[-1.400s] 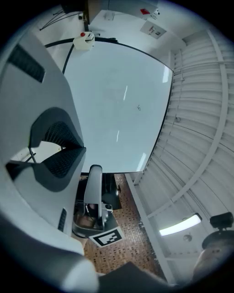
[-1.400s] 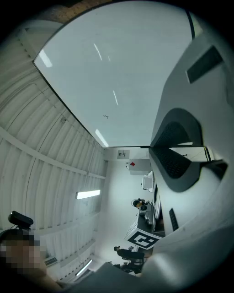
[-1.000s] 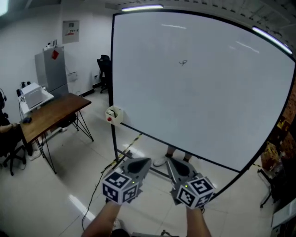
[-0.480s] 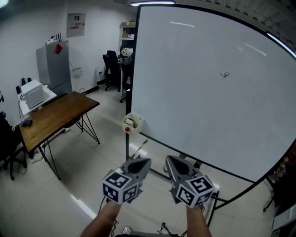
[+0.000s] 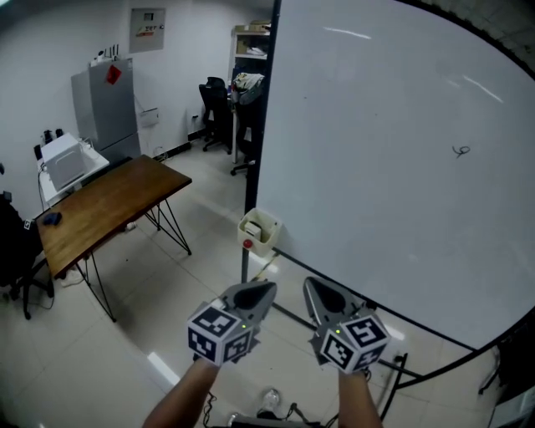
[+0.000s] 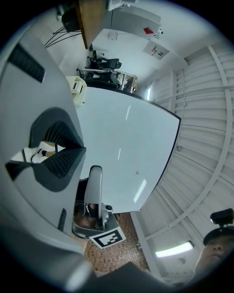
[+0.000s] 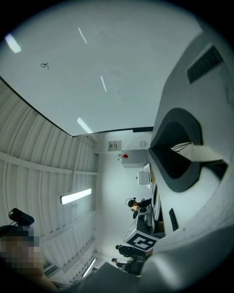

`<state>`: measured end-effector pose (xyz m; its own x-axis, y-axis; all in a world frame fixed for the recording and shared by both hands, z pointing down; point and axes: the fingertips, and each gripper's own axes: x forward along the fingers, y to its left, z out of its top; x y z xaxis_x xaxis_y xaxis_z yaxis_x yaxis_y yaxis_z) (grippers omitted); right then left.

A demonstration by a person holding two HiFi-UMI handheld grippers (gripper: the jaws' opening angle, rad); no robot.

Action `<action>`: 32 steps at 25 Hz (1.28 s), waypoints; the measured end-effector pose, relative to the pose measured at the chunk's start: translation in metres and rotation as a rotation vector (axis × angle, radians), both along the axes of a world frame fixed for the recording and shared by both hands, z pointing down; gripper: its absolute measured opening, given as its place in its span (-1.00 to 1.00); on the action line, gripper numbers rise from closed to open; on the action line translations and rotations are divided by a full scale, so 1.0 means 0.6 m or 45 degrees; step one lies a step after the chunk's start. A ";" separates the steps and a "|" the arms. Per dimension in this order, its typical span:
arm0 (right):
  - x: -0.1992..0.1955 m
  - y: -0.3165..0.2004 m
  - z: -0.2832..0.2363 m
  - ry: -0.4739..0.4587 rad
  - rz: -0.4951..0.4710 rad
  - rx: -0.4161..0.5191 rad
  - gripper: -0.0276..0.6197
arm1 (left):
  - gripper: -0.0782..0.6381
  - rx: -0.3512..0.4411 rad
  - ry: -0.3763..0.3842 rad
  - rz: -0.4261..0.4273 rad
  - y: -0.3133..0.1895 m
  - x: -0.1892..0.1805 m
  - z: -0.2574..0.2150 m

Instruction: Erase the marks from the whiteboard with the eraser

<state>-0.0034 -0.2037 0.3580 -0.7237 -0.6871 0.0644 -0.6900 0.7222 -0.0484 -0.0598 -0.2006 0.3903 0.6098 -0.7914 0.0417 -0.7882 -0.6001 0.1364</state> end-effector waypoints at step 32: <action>-0.078 -0.237 0.061 0.066 0.106 -0.087 -0.94 | -0.03 -0.155 -0.245 -0.287 -0.362 -0.153 0.155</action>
<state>-0.0500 -0.3461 0.3948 -0.6590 -0.7373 0.1489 -0.7502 0.6587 -0.0586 -0.1515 -0.4180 0.4830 0.3918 -0.8878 0.2415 -0.9176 -0.3962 0.0321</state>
